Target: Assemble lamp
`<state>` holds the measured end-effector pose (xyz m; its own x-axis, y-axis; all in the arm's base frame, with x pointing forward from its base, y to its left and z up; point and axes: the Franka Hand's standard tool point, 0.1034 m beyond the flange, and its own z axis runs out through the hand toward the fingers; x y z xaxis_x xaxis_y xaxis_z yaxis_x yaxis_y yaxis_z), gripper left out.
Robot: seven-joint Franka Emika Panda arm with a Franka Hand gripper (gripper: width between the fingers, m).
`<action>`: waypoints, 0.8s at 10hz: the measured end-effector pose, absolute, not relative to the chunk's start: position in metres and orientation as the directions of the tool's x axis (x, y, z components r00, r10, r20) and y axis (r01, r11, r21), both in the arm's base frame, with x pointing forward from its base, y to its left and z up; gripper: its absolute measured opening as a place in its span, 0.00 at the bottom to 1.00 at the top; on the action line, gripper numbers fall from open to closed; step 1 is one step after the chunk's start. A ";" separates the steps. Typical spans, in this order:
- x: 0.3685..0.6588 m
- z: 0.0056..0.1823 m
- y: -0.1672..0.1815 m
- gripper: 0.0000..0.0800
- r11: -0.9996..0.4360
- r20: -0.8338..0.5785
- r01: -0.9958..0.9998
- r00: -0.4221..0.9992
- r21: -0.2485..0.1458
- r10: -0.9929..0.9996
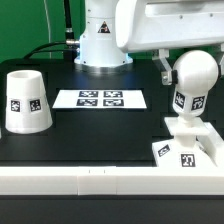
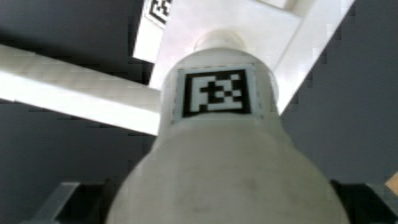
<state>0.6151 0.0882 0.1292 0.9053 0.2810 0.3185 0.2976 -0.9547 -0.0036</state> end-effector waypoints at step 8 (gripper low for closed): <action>0.613 0.119 0.090 0.72 -0.957 0.415 0.288 0.867 0.029 0.274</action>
Offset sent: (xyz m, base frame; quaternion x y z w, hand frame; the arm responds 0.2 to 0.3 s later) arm -0.0136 0.0027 -0.0130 -0.0001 0.0309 0.0112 0.9995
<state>0.6132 0.0895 0.1189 0.8674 0.2741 0.4153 0.2884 -0.9571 0.0292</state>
